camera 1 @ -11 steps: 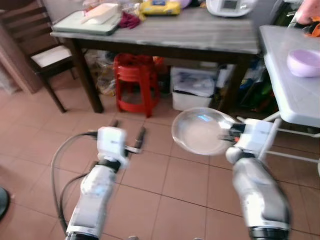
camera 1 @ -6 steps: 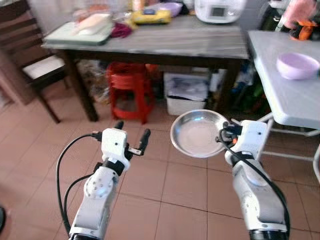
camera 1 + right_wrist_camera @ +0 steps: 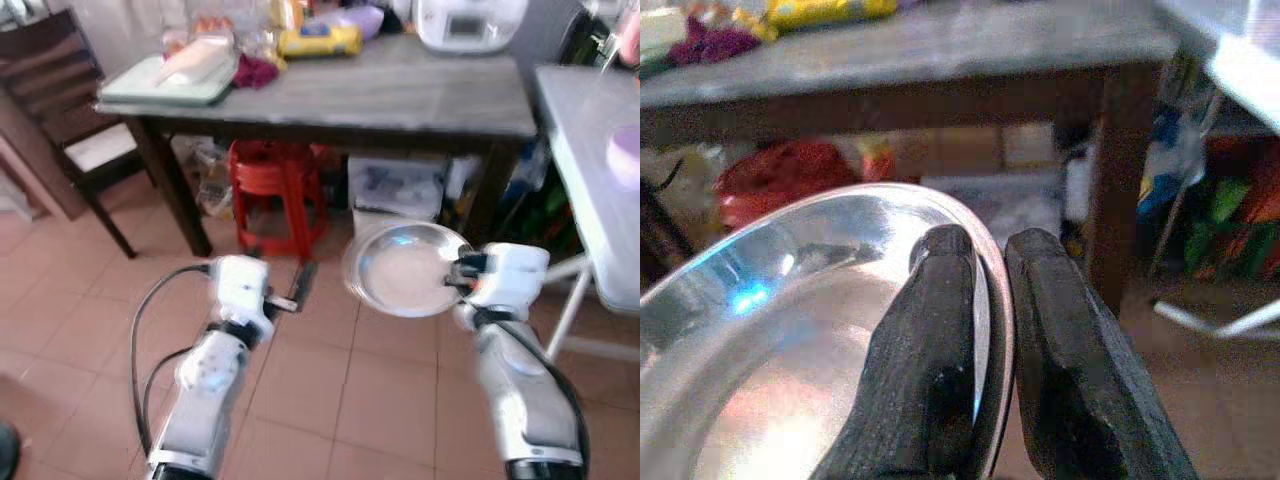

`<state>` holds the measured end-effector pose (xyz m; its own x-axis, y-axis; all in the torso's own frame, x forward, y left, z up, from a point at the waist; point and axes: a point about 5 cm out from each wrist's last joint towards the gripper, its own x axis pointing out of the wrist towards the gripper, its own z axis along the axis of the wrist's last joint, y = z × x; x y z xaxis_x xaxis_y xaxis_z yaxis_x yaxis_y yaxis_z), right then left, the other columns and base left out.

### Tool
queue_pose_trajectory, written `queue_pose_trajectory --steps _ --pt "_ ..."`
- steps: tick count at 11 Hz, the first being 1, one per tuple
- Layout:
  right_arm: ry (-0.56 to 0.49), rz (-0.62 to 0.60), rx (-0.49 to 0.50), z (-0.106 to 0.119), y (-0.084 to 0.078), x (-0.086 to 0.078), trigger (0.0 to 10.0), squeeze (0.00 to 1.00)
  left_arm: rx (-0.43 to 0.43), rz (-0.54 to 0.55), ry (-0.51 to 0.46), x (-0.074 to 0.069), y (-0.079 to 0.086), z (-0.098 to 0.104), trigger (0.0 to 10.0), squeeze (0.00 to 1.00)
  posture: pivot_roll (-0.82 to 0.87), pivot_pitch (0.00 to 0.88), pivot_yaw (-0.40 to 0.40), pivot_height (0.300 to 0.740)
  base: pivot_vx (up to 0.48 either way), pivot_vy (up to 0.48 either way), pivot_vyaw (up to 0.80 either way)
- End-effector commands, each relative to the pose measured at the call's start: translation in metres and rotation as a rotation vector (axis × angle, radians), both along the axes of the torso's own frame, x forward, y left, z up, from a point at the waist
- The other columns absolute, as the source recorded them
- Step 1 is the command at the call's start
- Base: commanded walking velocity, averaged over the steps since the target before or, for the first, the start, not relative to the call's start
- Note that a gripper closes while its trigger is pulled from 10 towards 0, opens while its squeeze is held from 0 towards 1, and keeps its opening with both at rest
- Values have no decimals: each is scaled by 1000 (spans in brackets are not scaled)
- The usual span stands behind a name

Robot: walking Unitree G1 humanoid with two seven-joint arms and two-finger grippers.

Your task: Setting the table

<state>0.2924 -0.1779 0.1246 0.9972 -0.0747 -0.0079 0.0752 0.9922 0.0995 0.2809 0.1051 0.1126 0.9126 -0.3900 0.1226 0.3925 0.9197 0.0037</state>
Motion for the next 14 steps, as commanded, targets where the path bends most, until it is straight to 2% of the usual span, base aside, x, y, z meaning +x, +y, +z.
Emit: queue_pose_trajectory --steps 1,3,8,14 --pt "-33 28 33 6 10 3 10000 0 22 24 -11 0 10 1 10000 0 -25 60 64 740 401 0 0" --pt "-54 20 51 9 9 5 10000 0 24 19 -13 2 9 1 10000 0 -29 56 67 740 409 0 0" --pt "-88 23 23 17 6 11 10000 0 12 8 -27 10 3 4 10000 0 -46 34 62 740 406 0 0" --pt "-98 19 11 17 7 11 10000 0 16 5 -25 10 3 4 10000 0 -41 41 70 740 405 0 0"
